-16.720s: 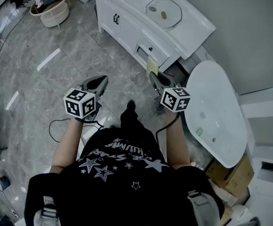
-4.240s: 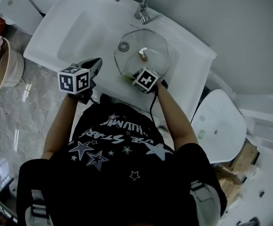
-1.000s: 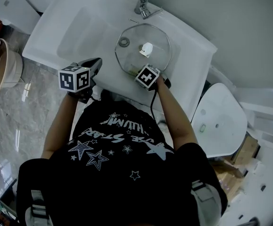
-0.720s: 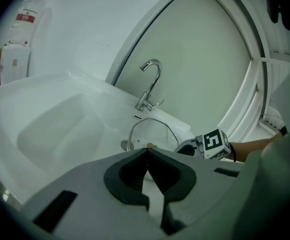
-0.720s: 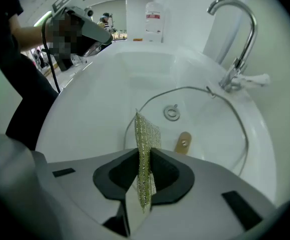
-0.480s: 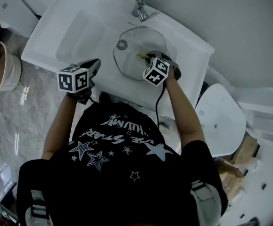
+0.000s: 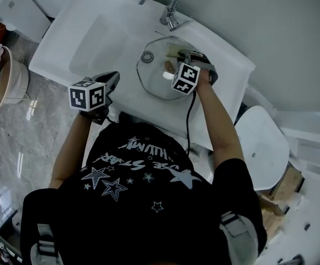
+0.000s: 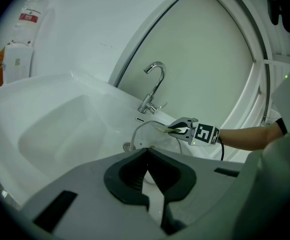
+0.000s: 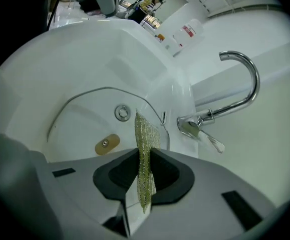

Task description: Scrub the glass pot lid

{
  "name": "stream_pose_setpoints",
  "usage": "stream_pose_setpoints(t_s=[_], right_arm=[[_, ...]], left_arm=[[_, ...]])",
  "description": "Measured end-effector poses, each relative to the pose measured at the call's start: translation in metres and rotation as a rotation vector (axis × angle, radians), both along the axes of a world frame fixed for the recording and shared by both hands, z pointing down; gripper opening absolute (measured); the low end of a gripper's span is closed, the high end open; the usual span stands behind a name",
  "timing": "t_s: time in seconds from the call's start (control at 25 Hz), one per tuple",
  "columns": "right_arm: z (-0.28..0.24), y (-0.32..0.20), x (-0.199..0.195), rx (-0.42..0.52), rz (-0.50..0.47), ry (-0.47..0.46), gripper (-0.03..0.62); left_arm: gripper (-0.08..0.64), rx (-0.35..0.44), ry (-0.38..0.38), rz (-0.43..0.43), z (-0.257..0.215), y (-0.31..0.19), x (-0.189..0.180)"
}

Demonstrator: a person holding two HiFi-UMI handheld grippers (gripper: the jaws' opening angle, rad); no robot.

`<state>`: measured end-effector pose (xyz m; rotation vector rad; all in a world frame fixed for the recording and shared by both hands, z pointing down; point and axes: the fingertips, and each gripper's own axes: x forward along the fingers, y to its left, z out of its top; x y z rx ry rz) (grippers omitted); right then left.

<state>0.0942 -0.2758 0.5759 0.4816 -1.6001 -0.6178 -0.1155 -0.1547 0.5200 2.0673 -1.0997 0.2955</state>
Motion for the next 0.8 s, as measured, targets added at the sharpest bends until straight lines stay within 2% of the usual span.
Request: stream_pose_setpoints(t_s=[0.28, 0.8], right_arm=[[0.015, -0.004, 0.010, -0.005, 0.036, 0.011, 0.066], [0.040, 0.029, 0.036, -0.038, 0.142, 0.017, 0.067]], left_arm=[[0.008, -0.026, -0.005, -0.016, 0.008, 0.002, -0.006], [0.008, -0.027, -0.018, 0.029, 0.007, 0.003, 0.014]])
